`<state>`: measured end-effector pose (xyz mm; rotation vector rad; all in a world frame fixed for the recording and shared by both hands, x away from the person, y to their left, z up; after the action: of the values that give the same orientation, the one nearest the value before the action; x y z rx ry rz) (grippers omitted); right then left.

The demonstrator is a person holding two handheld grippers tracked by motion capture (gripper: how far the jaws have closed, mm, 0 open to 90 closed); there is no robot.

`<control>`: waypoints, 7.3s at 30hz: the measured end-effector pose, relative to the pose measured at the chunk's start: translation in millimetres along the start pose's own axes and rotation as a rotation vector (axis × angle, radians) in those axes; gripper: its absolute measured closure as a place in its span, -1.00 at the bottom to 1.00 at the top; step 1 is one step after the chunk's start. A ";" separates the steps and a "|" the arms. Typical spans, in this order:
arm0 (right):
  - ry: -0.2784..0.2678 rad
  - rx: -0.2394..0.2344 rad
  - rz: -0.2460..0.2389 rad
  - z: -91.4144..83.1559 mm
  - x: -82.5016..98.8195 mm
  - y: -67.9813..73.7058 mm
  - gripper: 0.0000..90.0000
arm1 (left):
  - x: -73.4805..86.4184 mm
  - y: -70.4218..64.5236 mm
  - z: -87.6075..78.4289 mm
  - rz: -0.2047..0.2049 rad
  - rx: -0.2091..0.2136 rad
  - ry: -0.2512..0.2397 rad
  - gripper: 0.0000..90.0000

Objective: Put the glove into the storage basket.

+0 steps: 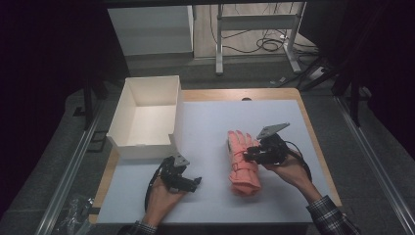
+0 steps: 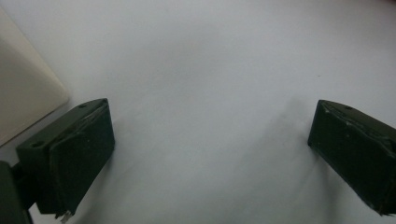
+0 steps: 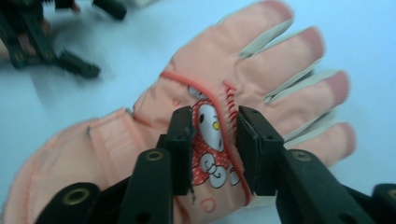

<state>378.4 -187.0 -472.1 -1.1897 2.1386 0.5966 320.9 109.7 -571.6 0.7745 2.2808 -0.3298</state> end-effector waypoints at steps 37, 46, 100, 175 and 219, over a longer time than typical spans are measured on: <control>-0.075 0.019 0.112 7.7 106.2 19.1 0.84 | 0.2 0.0 -0.2 -0.001 0.001 -0.001 -0.99; -0.073 0.005 0.114 13.9 101.9 25.9 0.85 | 0.2 0.2 -0.2 -0.001 0.002 0.001 -0.99; -0.091 0.255 0.163 -4.2 108.7 -6.3 -0.10 | -43.3 3.6 -31.3 -0.008 0.082 -0.019 -0.95; -0.045 0.364 0.193 -13.6 122.9 -29.9 -0.66 | -109.0 -83.0 47.2 0.204 0.178 0.253 -0.11; -0.047 0.365 0.192 -13.4 123.0 -29.6 -0.66 | -171.3 -27.3 -3.7 0.083 0.097 0.180 -0.15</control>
<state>350.0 -282.6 -551.1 -0.7714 2.2162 0.2910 401.4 14.9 -450.6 0.9802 2.4061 -0.3462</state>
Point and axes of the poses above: each handheld gripper's, and its own axes: z roughly forward along the jaws, x roughly out of its underside, y roughly to its left, the point moved 3 cm from there along z, roughly forward along the jaws, and after that the axes turned 2 degrees about -x, right-handed, at the moved point
